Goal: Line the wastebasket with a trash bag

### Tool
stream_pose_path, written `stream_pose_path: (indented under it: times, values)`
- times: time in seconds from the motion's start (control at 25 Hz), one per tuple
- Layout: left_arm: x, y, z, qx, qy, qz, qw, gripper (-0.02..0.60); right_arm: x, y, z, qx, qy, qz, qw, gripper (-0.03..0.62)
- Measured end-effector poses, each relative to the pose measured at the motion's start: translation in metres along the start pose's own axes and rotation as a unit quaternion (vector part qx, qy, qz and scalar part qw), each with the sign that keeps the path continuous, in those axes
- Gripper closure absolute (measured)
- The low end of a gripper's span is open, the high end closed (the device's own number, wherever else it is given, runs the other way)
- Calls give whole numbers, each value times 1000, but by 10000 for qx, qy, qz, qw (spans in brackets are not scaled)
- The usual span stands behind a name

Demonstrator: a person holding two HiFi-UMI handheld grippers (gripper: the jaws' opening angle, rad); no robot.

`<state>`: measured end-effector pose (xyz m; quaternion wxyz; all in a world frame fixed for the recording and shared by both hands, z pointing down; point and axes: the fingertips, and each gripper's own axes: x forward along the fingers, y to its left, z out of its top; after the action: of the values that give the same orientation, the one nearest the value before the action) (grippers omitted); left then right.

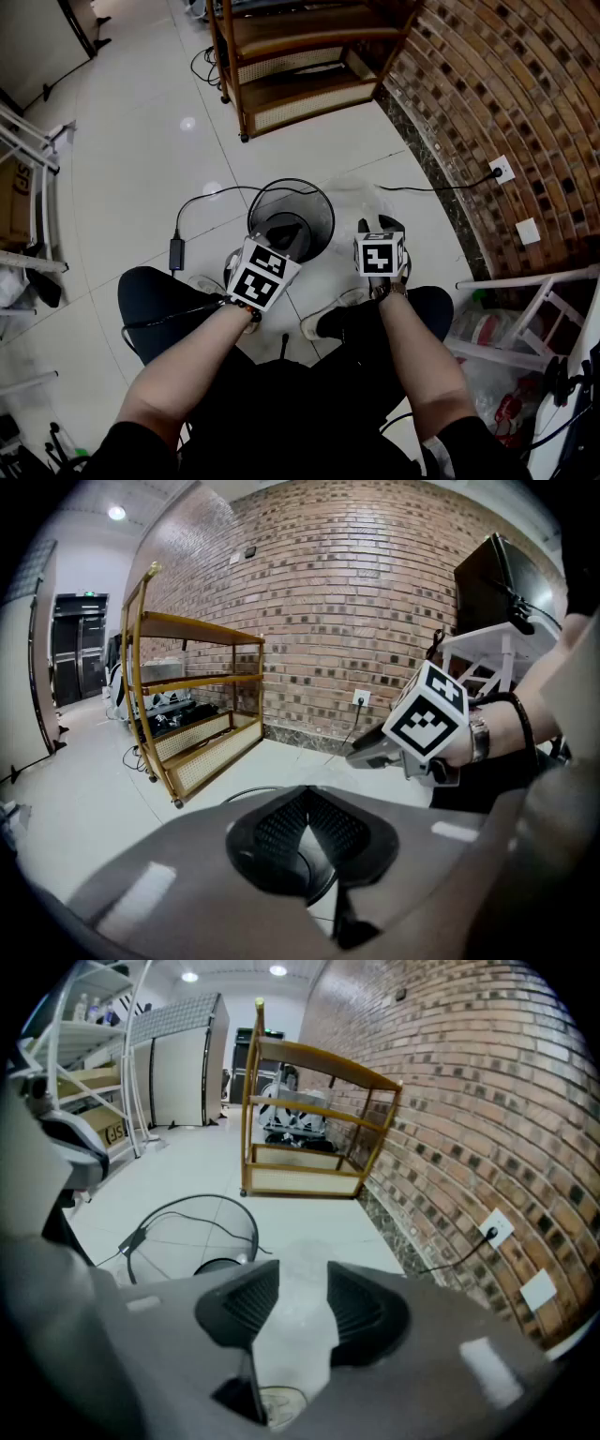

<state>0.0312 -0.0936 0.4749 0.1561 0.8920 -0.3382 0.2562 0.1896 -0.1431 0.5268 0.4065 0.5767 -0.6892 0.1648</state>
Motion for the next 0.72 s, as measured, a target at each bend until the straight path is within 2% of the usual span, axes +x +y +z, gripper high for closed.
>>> stream_pose_path:
  times: [0.36, 0.72]
  values:
    - [57, -6, 19, 261, 139, -266, 9992, 580, 65, -12, -19, -259, 528, -123, 9982, 413]
    - [80, -3, 8, 140, 343, -313, 9988, 580, 124, -26, -46, -645, 1142, -294, 9909, 401]
